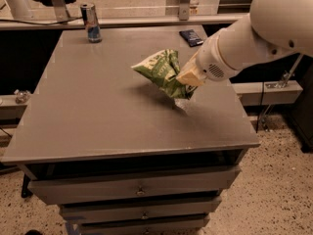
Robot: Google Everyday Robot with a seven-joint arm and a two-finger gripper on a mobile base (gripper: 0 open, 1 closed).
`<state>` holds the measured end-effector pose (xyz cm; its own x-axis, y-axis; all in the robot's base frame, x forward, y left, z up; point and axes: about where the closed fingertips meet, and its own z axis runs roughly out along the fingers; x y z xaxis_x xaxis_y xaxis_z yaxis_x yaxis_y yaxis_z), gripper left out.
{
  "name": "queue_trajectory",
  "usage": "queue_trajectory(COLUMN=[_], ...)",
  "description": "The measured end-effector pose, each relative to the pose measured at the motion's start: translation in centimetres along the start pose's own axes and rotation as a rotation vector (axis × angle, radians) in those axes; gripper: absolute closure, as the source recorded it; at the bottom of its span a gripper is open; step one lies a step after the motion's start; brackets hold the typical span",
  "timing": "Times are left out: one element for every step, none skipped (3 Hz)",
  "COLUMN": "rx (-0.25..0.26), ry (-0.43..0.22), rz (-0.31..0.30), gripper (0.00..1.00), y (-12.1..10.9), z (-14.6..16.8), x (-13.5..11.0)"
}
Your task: Move green jalapeno chip bag near rxbar blueberry
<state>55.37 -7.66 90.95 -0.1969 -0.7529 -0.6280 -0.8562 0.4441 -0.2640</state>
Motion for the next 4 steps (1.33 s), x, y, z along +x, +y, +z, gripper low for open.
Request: queue_trajectory(rx=[0.0,0.012,0.072,0.141], ry=[0.0,0.018,0.059,0.112], rz=[0.0,0.004,0.025,0.059], gripper=[1.0,1.0,1.0,1.0], y=[0.0,0.1,-2.5,-6.6], z=[0.0,0.0,-0.1,0.0], x=[0.0,0.7,3.1,6.3])
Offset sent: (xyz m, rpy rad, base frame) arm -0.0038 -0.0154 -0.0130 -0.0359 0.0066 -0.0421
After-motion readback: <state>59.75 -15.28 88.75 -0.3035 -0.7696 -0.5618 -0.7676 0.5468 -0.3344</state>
